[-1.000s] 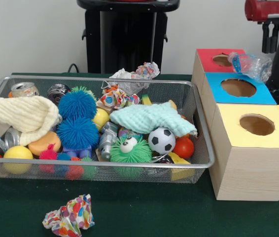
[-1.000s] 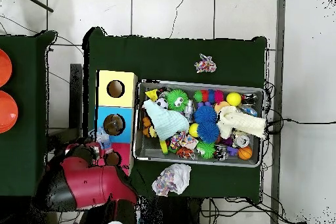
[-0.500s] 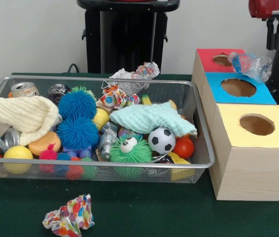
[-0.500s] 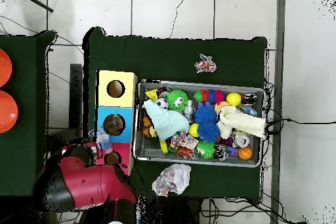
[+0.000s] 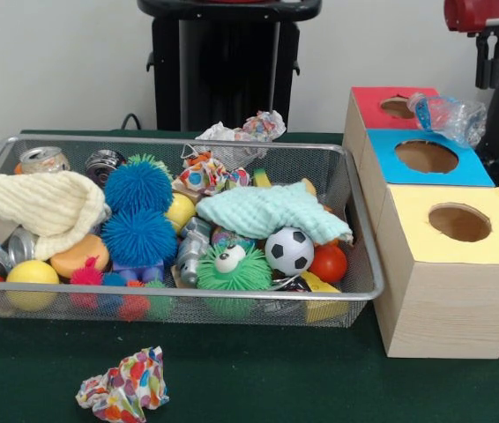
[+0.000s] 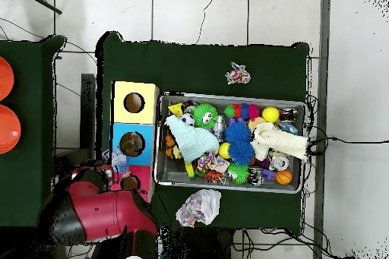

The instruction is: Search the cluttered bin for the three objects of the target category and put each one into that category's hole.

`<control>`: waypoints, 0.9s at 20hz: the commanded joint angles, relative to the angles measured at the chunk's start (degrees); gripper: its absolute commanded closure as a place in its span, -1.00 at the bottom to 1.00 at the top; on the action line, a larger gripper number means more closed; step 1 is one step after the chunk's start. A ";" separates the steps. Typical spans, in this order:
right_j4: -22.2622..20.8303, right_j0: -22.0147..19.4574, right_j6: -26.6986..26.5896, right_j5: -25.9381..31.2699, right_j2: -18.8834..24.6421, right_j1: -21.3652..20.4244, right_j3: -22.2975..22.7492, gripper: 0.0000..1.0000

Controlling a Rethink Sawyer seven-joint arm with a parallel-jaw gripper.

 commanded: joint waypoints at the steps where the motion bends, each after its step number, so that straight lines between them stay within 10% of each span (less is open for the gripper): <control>1: -1.85 -0.79 5.65 5.13 3.31 0.15 1.86 1.00; 18: -2.76 1.91 8.03 -0.56 2.17 -0.99 6.72 1.00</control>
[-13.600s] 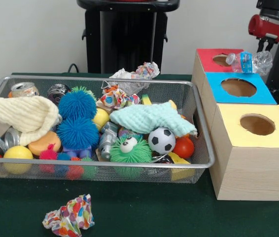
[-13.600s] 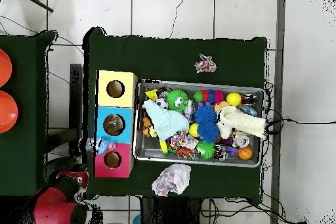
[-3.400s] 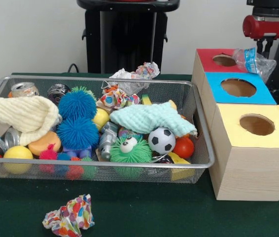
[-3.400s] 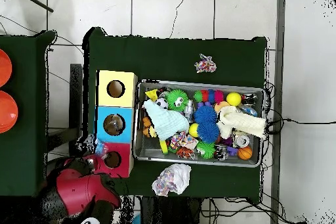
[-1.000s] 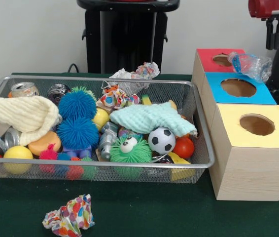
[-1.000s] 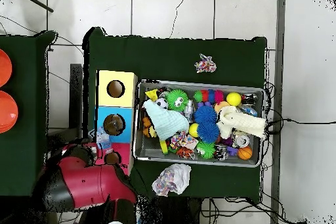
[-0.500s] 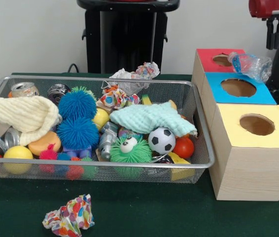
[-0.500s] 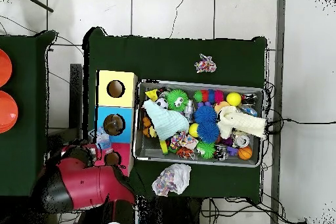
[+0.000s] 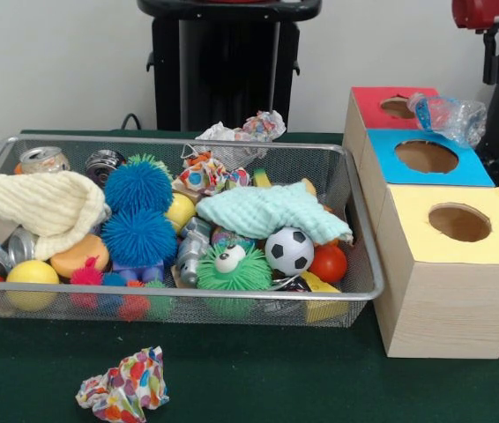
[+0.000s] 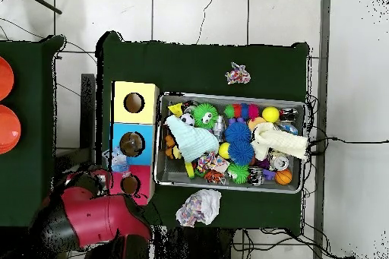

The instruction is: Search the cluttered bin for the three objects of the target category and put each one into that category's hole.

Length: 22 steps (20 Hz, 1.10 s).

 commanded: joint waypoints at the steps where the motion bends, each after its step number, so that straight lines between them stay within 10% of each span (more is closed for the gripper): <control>1: -2.78 0.40 8.30 -0.87 1.89 -0.64 6.24 1.00; 22: -3.63 2.06 9.44 -7.07 -0.46 0.10 9.84 1.00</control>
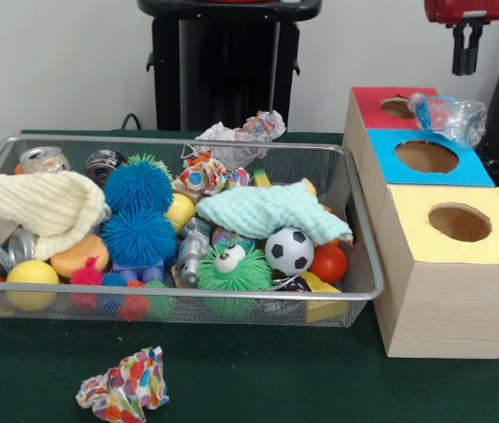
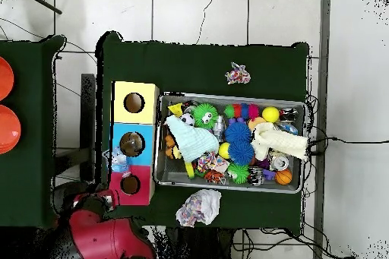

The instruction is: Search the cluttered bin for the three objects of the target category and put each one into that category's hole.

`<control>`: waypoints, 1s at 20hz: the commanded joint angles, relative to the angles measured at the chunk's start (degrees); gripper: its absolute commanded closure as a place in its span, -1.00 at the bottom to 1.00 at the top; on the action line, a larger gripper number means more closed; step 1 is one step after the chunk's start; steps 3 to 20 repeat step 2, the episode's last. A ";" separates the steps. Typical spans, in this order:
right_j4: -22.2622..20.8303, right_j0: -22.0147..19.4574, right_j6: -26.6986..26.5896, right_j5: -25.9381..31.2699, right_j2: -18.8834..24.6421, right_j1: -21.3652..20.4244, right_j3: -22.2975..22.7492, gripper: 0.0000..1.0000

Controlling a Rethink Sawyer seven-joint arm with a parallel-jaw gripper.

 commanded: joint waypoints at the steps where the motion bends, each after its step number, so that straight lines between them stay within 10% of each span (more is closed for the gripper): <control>1: -1.60 1.30 9.42 -1.73 -0.36 2.06 1.55 1.00; 20: -1.46 1.51 9.15 -1.05 -0.64 2.17 0.90 1.00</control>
